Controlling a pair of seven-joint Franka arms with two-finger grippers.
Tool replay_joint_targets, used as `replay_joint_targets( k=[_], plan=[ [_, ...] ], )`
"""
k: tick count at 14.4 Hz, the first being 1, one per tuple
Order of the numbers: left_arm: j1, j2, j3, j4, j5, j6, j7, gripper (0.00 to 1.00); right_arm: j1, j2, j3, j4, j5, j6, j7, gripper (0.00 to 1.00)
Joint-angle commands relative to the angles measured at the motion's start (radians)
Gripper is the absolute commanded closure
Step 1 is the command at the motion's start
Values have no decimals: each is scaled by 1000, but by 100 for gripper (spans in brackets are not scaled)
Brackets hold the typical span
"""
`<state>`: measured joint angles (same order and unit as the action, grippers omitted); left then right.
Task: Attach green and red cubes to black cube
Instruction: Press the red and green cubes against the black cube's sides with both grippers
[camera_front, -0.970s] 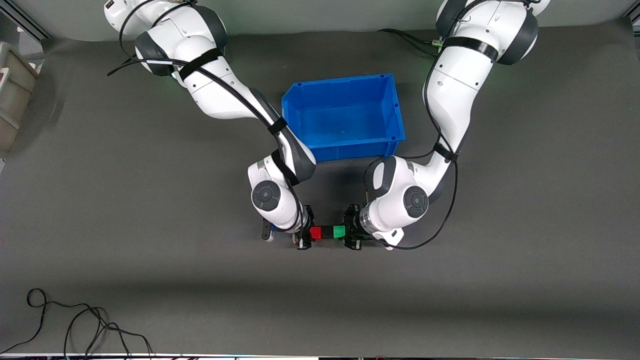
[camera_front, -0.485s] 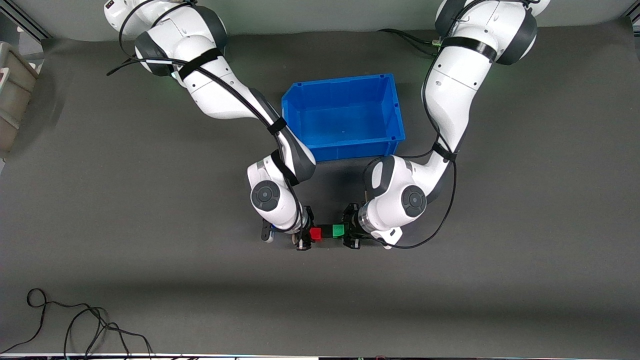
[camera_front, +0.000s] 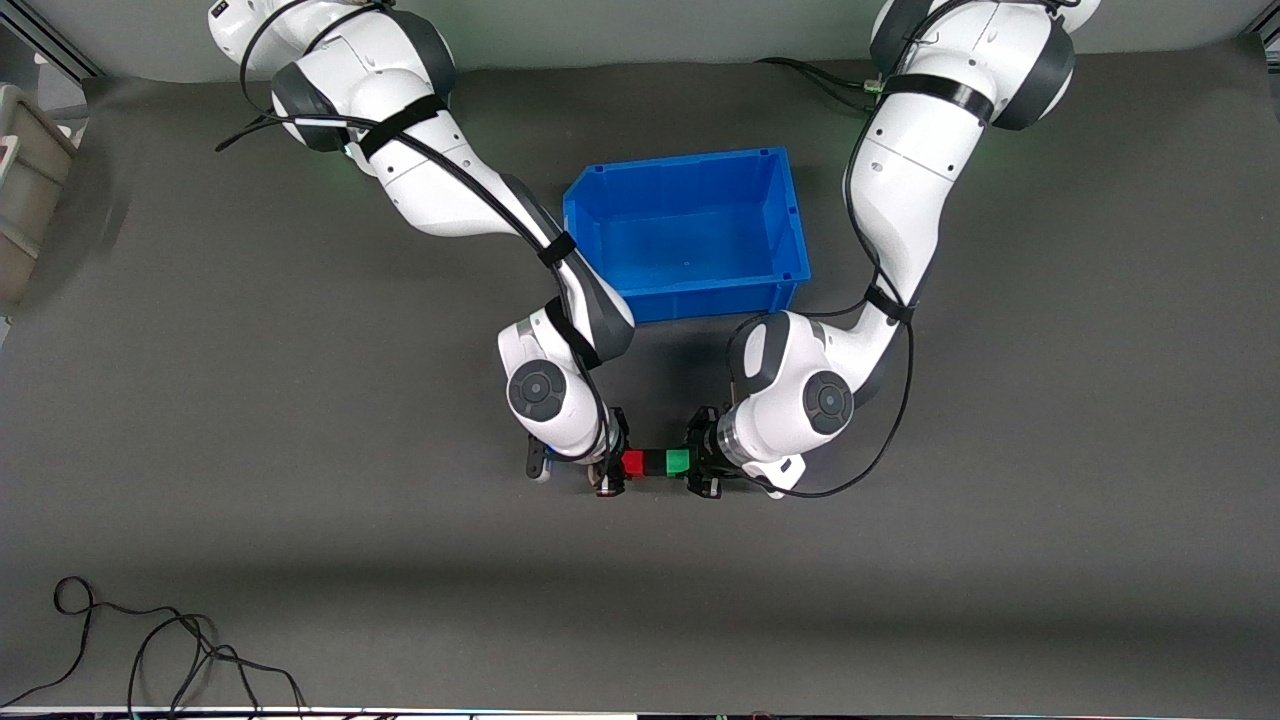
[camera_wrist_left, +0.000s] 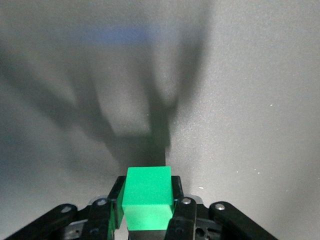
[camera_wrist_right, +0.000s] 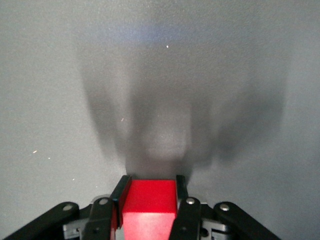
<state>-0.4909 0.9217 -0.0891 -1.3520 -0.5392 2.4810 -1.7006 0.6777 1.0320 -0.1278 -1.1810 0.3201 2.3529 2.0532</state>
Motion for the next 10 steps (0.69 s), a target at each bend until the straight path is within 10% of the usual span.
replay_joint_targets(
  k=[1, 6, 7, 8, 10],
  plan=[
    [-15, 3, 9, 13, 10, -8, -28, 100, 16, 3, -9, 17, -24, -17, 22, 100],
    [-17, 11, 9, 10, 31, -4, -28, 100, 11, 5, -7, 20, -12, -15, 21, 100],
    [-15, 11, 9, 8, 33, -2, -28, 100, 8, 3, -7, 21, -10, -15, 19, 89],
    [-15, 11, 9, 8, 33, -2, -28, 100, 10, 3, -9, 21, -27, -15, 13, 17],
    [-15, 11, 9, 8, 33, -2, -28, 99, 13, 2, -9, 23, -54, -15, 8, 0]
  ],
)
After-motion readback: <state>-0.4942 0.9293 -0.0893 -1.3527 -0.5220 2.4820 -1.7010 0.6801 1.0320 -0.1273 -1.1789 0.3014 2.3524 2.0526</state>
